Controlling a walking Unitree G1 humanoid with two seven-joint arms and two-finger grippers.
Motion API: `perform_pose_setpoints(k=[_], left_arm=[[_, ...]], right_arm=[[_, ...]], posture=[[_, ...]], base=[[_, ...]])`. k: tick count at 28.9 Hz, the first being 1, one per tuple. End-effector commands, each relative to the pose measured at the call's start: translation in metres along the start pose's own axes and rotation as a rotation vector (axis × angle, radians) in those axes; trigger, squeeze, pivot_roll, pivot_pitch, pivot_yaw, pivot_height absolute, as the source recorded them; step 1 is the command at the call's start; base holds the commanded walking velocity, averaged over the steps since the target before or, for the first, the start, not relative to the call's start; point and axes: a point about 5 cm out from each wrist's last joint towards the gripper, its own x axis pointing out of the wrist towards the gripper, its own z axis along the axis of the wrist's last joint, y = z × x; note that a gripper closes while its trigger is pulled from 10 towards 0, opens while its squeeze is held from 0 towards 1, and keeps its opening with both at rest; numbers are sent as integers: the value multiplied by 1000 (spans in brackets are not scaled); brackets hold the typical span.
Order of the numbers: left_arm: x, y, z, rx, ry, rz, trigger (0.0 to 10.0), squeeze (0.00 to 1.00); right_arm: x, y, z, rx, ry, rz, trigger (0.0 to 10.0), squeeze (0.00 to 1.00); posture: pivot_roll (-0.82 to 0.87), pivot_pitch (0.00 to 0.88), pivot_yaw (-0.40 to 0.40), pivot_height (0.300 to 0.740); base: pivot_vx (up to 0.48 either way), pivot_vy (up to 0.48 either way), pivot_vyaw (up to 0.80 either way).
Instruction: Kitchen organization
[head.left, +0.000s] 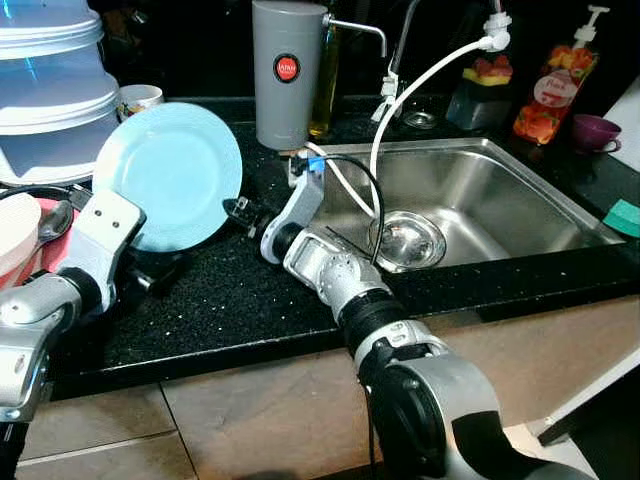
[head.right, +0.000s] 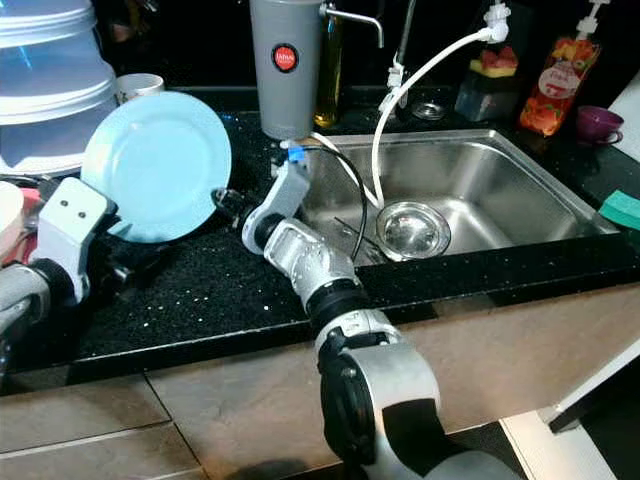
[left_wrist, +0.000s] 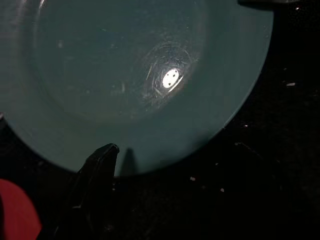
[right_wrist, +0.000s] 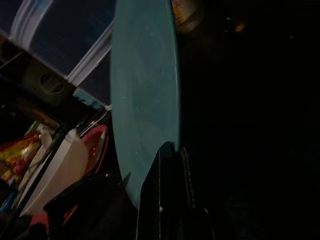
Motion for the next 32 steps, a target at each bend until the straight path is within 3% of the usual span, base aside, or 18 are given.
perform_pose_setpoints(k=[1, 7, 8, 10, 13, 16, 17, 18, 19, 20, 21, 22, 25, 32], left_arm=[[4, -8, -1, -8, 0, -37, 10000, 0], [10, -18, 7, -14, -46, -64, 10000, 0], [13, -24, 11, -17, -66, -85, 10000, 0], [15, -27, 14, -18, -81, -96, 10000, 0], [18, -31, 18, -17, -96, -108, 10000, 0], [24, -38, 25, -16, -126, -134, 10000, 0], [24, -38, 25, -16, -126, -134, 10000, 0], [30, -43, 33, -20, -156, -157, 10000, 0], [30, -43, 33, -20, -156, -157, 10000, 0], [36, -49, 41, -20, -183, -185, 10000, 0], [38, -51, 44, -19, -192, -197, 10000, 0], [38, -51, 44, -19, -192, -197, 10000, 0], [51, -58, 55, -12, -226, -236, 10000, 0], [61, -64, 73, -8, -277, -286, 10000, 0]], right_arm=[[3, 6, -9, 41, 1, -13, 0, 0], [1, -4, 12, 79, -91, -74, 0, 0], [-4, -14, 36, 81, -175, -126, 0, 0], [-10, -25, 60, 71, -252, -176, 0, 0], [-21, -38, 87, 31, -337, -241, 0, 0], [-44, -57, 131, -73, -478, -354, 0, 0], [-44, -57, 131, -73, -478, -354, 0, 0], [-60, -64, 157, -250, -546, -424, 0, 0], [-60, -64, 157, -250, -546, -424, 0, 0], [-74, -67, 178, -432, -593, -477, 0, 0], [-79, -67, 184, -492, -607, -494, 0, 0], [-79, -67, 184, -492, -607, -494, 0, 0], [-96, -69, 204, -652, -644, -539, 0, 0], [-112, -71, 216, -828, -657, -557, 0, 0]], posture=[[16, 74, -62, 740], [17, 76, -60, 740], [10, 75, -54, 740], [10, 75, -54, 740], [10, 75, -54, 740], [10, 75, -54, 740], [10, 75, -54, 740], [-8, 74, -43, 740], [-8, 74, -43, 740], [-8, 74, -43, 740], [-8, 74, -43, 740], [-8, 74, -43, 740], [-31, 69, -28, 740], [-31, 69, -28, 740]], base=[[0, 0, 0], [0, 0, 0], [0, 0, 0], [0, 0, 0], [0, 0, 0], [0, 0, 0], [0, 0, 0], [0, 0, 0], [0, 0, 0], [0, 0, 0], [0, 0, 0], [0, 0, 0], [0, 0, 0], [0, 0, 0]])
